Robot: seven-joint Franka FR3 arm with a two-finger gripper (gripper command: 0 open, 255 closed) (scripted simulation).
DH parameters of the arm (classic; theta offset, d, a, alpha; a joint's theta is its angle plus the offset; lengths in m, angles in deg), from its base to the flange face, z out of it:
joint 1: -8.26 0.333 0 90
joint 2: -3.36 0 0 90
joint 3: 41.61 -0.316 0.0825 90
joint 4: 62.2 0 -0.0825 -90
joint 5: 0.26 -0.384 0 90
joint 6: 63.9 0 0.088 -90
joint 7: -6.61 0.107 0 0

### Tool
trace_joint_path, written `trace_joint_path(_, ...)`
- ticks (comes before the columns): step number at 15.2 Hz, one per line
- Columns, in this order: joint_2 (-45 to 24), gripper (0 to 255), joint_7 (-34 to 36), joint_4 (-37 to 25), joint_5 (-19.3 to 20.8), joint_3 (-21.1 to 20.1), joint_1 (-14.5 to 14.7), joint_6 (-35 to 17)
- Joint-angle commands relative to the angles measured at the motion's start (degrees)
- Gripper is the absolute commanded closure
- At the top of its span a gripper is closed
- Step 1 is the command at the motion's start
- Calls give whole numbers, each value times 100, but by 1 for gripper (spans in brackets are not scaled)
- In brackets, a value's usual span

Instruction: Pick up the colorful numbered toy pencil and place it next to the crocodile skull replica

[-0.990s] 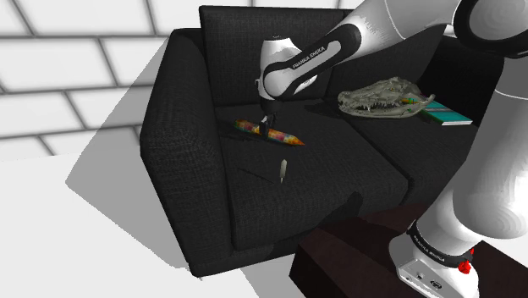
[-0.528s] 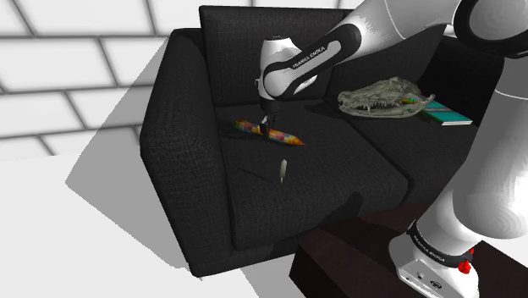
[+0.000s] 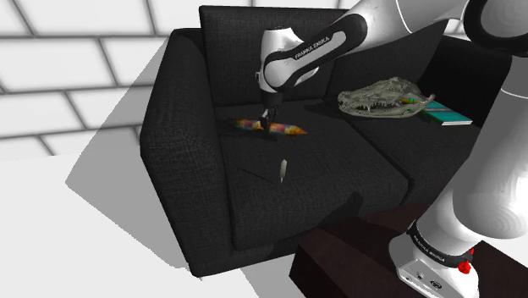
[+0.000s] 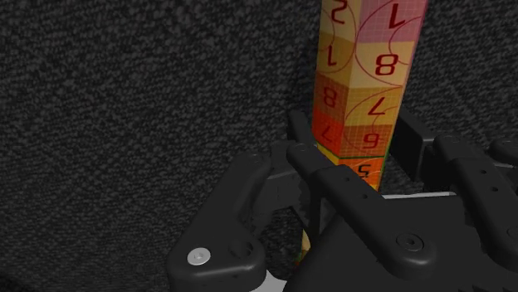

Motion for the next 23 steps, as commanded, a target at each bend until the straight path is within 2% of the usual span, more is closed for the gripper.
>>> trace_joint_path(1,84,255,4,-71,-13,-9,7,154)
trace_joint_path(23,631,255,-79,-1108,-104,-24,-2,1734)
